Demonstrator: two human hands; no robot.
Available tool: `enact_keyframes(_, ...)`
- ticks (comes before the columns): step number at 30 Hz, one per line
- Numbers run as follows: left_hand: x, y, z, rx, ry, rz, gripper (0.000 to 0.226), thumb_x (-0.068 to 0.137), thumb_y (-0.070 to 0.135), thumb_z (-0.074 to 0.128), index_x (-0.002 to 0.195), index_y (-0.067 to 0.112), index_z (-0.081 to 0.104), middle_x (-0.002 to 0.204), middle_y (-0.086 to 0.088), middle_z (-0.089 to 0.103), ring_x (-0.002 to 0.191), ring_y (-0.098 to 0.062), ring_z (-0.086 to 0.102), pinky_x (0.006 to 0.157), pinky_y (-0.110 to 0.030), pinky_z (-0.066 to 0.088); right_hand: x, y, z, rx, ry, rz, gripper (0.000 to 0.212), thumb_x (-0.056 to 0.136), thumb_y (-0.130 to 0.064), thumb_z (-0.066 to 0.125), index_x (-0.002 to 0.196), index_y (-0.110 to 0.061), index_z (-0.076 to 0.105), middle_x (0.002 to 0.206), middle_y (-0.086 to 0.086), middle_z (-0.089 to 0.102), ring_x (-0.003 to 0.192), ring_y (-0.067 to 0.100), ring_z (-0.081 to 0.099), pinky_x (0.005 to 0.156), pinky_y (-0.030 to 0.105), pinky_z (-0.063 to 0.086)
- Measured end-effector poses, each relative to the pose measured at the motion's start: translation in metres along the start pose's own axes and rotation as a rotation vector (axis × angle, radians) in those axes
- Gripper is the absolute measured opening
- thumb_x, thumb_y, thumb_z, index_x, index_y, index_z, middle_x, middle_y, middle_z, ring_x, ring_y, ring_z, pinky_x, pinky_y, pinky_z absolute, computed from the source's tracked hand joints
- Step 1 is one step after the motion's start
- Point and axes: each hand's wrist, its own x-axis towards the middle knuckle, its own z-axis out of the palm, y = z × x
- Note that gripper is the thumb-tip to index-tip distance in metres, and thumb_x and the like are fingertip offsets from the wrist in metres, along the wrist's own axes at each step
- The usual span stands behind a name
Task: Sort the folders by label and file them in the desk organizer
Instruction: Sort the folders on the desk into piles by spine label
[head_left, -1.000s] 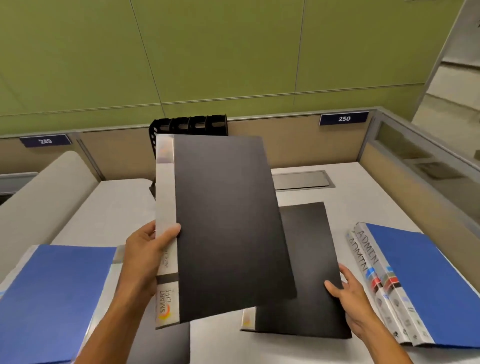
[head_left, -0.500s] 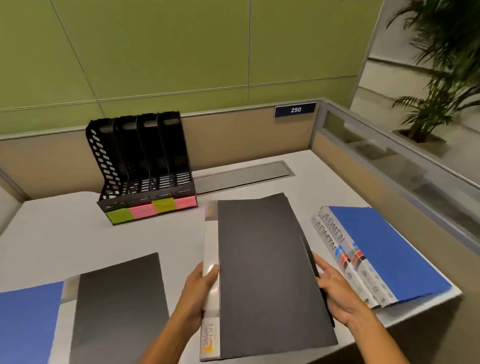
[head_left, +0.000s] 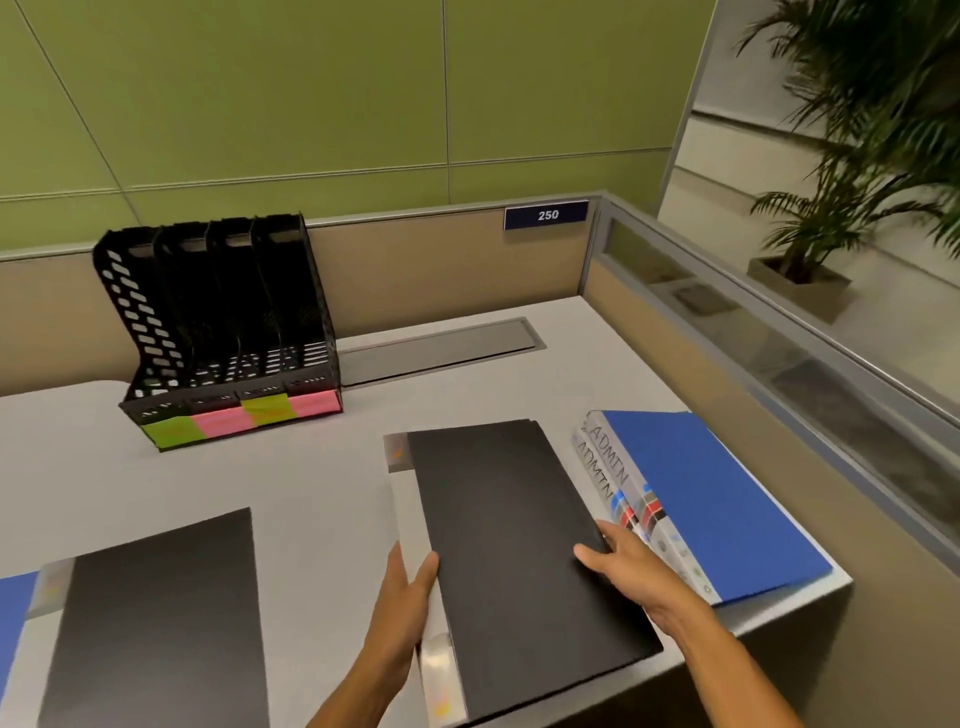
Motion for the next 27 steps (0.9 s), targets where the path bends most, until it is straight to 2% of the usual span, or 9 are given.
enact_keyframes(2, 0.001, -0.002, 0.022, 0.022, -0.038, -0.015, 0.048, 0.103, 0.045, 0.048, 0.147, 0.031, 0.035, 0.138, 0.001, 0.057, 0.119, -0.026, 0.061, 0.103, -0.054, 0.051, 0.007, 0.008, -0.012, -0.184, 0.087, -0.021, 0.078, 0.094, -0.038, 0.066, 0.157, -0.029, 0.022, 0.165, -0.003, 0.017, 0.146, 0.019, 0.030, 0.113, 0.038, 0.036)
enact_keyframes(3, 0.003, -0.004, 0.029, 0.025, -0.058, -0.020, 0.048, 0.102, 0.044, 0.048, 0.147, 0.032, 0.035, 0.138, 0.001, 0.057, 0.117, -0.026, 0.063, 0.102, -0.055, 0.052, 0.008, 0.010, -0.015, -0.247, 0.124, -0.028, 0.083, 0.094, -0.037, 0.066, 0.159, -0.030, 0.015, 0.166, -0.004, 0.009, 0.151, 0.023, 0.019, 0.116, 0.043, 0.031)
enact_keyframes(5, 0.008, -0.008, 0.042, 0.037, -0.079, -0.019, 0.045, 0.102, 0.042, 0.050, 0.144, 0.033, 0.037, 0.136, 0.002, 0.060, 0.113, -0.026, 0.066, 0.099, -0.055, 0.054, 0.014, 0.018, -0.022, -0.336, 0.162, -0.039, 0.087, 0.093, -0.036, 0.067, 0.159, -0.034, 0.009, 0.166, -0.007, 0.002, 0.152, 0.025, 0.012, 0.117, 0.045, 0.029)
enact_keyframes(8, 0.017, -0.018, 0.051, 0.126, -0.079, -0.022, 0.047, 0.103, 0.041, 0.050, 0.147, 0.031, 0.035, 0.143, 0.000, 0.055, 0.120, -0.028, 0.062, 0.104, -0.055, 0.050, 0.022, 0.029, -0.027, -0.449, 0.175, -0.046, 0.090, 0.093, -0.038, 0.066, 0.159, -0.035, 0.005, 0.166, -0.008, 0.000, 0.152, 0.025, 0.013, 0.116, 0.044, 0.031)
enact_keyframes(11, 0.023, -0.028, 0.060, 0.251, -0.042, -0.006, 0.052, 0.102, 0.043, 0.051, 0.149, 0.029, 0.033, 0.151, 0.000, 0.046, 0.131, -0.028, 0.052, 0.111, -0.051, 0.045, 0.030, 0.041, -0.025, -0.653, 0.174, -0.040, 0.089, 0.094, -0.042, 0.062, 0.159, -0.027, 0.004, 0.166, -0.002, 0.005, 0.152, 0.028, 0.016, 0.116, 0.044, 0.032)
enact_keyframes(15, 0.031, -0.035, 0.067, 0.359, 0.072, 0.006, 0.048, 0.101, 0.038, 0.055, 0.144, 0.025, 0.039, 0.147, -0.005, 0.044, 0.127, -0.028, 0.051, 0.108, -0.047, 0.046, 0.038, 0.048, -0.012, -0.884, 0.166, -0.002, 0.081, 0.096, -0.042, 0.054, 0.158, -0.019, 0.009, 0.163, 0.006, 0.018, 0.149, 0.031, 0.023, 0.115, 0.044, 0.035)
enact_keyframes(20, 0.038, -0.036, 0.070, 0.447, 0.109, 0.028, 0.047, 0.100, 0.042, 0.056, 0.140, 0.023, 0.044, 0.140, -0.006, 0.053, 0.118, -0.028, 0.059, 0.103, -0.047, 0.053, 0.043, 0.049, 0.004, -0.934, 0.173, -0.003, 0.078, 0.095, -0.032, 0.057, 0.158, -0.014, 0.014, 0.159, 0.011, 0.023, 0.146, 0.032, 0.024, 0.116, 0.041, 0.033)
enact_keyframes(24, 0.038, -0.038, 0.067, 0.779, 0.149, -0.024, 0.059, 0.095, 0.063, 0.049, 0.142, 0.029, 0.041, 0.148, -0.002, 0.047, 0.130, -0.027, 0.050, 0.109, -0.044, 0.045, 0.044, 0.050, 0.015, -1.024, 0.164, 0.023, 0.085, 0.092, -0.030, 0.062, 0.159, -0.014, 0.012, 0.164, 0.013, 0.011, 0.150, 0.036, 0.014, 0.119, 0.045, 0.025)
enact_keyframes(27, 0.035, -0.040, 0.052, 0.654, 0.117, -0.023, 0.067, 0.094, 0.061, 0.053, 0.147, 0.024, 0.037, 0.152, -0.002, 0.046, 0.134, -0.025, 0.050, 0.110, -0.042, 0.044, 0.046, 0.047, 0.022, -1.012, 0.149, 0.042, 0.090, 0.091, -0.029, 0.064, 0.160, -0.015, 0.007, 0.166, 0.015, 0.004, 0.152, 0.039, 0.006, 0.121, 0.048, 0.017)
